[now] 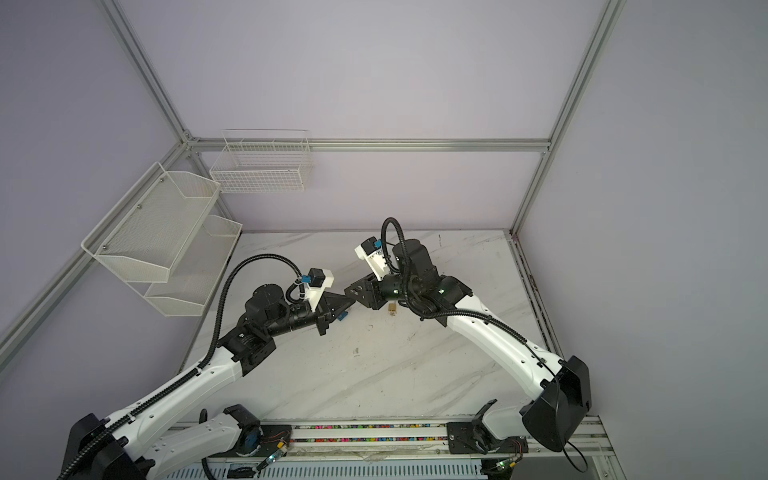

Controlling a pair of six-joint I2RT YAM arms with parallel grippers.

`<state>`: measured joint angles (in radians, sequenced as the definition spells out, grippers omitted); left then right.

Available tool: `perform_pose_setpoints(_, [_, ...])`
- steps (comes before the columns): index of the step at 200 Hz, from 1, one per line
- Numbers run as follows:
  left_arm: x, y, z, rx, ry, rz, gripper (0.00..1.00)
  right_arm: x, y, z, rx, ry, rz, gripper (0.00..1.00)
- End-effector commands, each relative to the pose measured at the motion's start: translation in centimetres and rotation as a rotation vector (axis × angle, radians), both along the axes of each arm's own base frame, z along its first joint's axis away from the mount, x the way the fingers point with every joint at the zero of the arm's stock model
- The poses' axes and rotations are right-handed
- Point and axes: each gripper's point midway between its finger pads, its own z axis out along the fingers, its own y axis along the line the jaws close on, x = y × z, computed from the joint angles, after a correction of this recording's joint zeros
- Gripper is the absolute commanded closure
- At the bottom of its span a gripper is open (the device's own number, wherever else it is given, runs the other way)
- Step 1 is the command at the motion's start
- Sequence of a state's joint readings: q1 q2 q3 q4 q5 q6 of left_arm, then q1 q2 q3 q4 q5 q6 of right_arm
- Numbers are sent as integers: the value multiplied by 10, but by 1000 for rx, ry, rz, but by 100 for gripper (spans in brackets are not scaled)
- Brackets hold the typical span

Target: Unlock with the key

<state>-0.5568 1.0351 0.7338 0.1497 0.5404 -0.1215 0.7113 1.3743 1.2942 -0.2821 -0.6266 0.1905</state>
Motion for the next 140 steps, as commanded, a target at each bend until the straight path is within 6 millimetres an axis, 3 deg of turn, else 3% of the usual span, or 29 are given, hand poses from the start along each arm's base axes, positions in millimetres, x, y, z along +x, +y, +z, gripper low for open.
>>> perform_pose_setpoints(1, [-4,-4,60,-84,-94,-45,100,-5,-3,14,43,-49,42,75])
perform_pose_setpoints(34, [-3,-6,64,-95,-92,-59,100,-3,-9,8,36,-46,33,83])
perform_pose_setpoints(52, [-5,-8,69,-108,-95,-80,100,-2,-10,3,31,-30,40,78])
perform_pose_setpoints(140, [1,-10,82,-170,-69,-108,100,-14,-7,4,71,-8,121,75])
